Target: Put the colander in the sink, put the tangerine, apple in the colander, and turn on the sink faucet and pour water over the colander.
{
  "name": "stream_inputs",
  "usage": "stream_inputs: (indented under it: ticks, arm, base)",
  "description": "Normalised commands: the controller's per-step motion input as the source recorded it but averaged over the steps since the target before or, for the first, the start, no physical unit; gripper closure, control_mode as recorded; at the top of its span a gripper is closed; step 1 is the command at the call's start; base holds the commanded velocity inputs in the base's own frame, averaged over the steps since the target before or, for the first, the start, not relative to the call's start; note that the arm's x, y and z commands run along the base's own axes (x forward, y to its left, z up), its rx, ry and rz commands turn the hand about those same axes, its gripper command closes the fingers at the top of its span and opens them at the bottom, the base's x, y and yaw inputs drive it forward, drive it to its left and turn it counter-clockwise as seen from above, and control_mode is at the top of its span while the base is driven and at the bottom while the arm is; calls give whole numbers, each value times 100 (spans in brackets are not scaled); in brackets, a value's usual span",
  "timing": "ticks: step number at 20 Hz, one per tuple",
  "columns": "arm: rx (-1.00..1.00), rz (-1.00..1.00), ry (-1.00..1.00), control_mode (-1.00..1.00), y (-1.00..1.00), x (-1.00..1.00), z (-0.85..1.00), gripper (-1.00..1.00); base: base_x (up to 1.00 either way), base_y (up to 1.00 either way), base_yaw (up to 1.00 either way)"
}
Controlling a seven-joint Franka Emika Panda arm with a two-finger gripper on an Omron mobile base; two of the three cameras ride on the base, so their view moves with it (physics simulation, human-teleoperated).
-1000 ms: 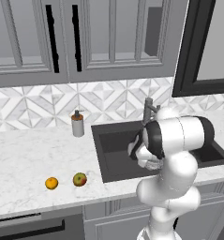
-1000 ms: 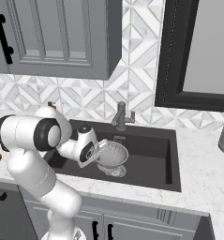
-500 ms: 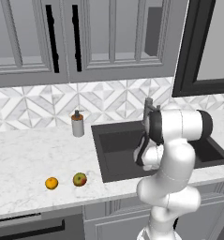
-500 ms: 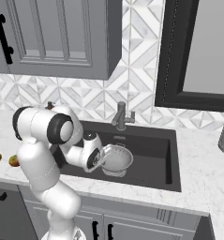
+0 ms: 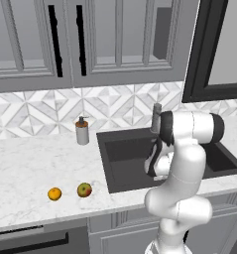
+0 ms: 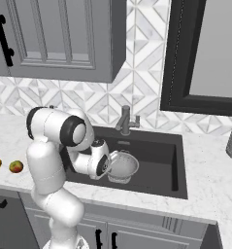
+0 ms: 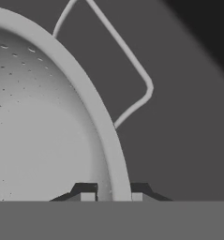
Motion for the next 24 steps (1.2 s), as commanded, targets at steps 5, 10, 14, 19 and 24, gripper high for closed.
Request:
stream_inputs:
  ticks: [5,10,14,19,24]
  arm:
    - [0,-7,1,-100,33,6,-40,100]
    - [0,-8,6,-100,45,37,-62,100]
    - [0,-7,8,-100,38,40,-70,100]
    - [0,-7,3,-100,30,16,-51,-100]
    - [1,-11,-9,-100,23,-9,-2,-100]
  base:
    - [0,0,0]
    - [0,0,0]
    - [0,0,0]
    - [0,0,0]
    - [0,0,0]
